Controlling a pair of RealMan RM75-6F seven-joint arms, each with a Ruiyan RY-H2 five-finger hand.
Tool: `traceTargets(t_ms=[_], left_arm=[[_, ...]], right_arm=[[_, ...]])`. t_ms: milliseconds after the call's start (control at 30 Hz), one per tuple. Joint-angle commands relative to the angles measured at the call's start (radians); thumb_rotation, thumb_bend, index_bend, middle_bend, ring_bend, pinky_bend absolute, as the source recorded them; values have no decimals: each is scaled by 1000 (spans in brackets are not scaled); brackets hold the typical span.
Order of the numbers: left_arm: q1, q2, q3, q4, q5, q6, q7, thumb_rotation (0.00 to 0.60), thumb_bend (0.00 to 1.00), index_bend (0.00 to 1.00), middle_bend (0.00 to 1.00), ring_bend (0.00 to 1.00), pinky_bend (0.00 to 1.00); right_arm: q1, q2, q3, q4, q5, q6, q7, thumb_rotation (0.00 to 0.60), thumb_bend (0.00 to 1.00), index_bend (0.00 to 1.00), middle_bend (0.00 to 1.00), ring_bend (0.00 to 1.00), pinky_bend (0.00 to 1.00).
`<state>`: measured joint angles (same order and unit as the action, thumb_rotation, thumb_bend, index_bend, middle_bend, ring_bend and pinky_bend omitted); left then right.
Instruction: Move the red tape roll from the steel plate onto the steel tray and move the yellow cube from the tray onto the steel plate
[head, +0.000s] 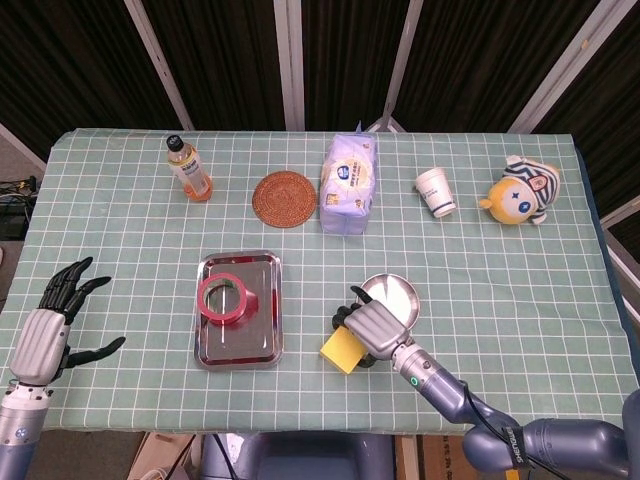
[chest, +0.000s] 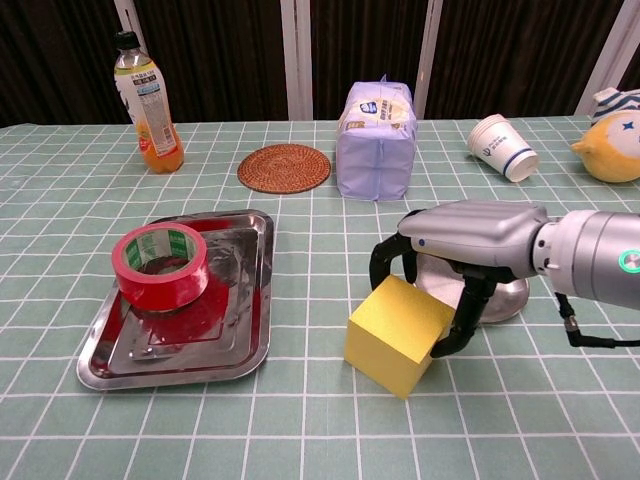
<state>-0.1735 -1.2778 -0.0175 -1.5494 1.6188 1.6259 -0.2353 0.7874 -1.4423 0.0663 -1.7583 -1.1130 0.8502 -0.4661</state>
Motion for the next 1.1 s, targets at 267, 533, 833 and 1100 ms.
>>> traceTargets(t_ms=[267, 533, 833, 1100], left_arm=[[5, 4, -6, -4, 4, -2, -12, 600, 0, 212, 0, 0, 66], [9, 6, -15, -4, 2, -3, -19, 600, 0, 214, 0, 0, 65], [16, 7, -25, -1, 1, 8, -23, 600, 0, 215, 0, 0, 72], [28, 8, -28, -12, 8, 24, -12, 600, 0, 217, 0, 0, 83]], right_arm=[[-5, 4, -15, -18, -5, 24, -15, 600, 150, 542, 336, 360, 0], [-8, 53, 19, -53, 14, 54, 12, 600, 150, 566, 341, 367, 0], [9, 132, 85, -7, 96, 43, 63, 600, 150, 566, 341, 367, 0], [18, 167, 77, 103, 175, -37, 109, 600, 153, 566, 341, 367, 0]])
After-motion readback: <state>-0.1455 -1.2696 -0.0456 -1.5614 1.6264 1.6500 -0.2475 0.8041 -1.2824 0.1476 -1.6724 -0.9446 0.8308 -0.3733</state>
